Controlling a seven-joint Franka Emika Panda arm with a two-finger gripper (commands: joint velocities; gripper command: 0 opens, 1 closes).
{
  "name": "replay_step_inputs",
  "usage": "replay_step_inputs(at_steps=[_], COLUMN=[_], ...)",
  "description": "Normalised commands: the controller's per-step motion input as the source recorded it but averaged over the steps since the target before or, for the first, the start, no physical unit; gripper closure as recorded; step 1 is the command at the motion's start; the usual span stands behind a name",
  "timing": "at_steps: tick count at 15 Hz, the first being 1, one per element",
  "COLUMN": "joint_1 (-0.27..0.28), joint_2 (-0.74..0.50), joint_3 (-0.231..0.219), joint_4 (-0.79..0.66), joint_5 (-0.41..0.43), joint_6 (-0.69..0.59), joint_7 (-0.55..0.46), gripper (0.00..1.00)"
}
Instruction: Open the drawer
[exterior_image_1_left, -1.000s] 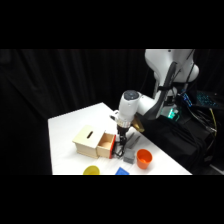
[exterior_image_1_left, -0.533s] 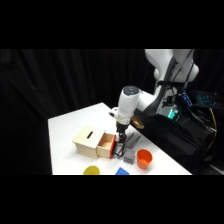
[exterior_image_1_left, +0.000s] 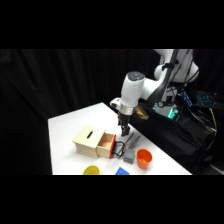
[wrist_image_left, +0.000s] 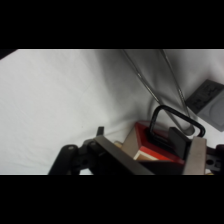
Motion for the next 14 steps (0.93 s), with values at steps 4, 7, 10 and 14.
replay_step_inputs(at_steps=[4,7,10,14], joint_1=[-0.499,-0.373,-0.27,-0.168], joint_2=[-0.59,-0.44,-0.34,-0.27], joint_3=[0.581,0.457,0.327,0.206], joint_4=[-0.2,-0.14,-0.09,-0.05], joint_5=[0.012,0.258,0.272,0.329], joint_6=[-0.33,-0.2,-0.14,-0.13], joint_7=[0.01,-0.16,-0.21,-0.35], gripper=[0.0,0.0,0.0,0.0])
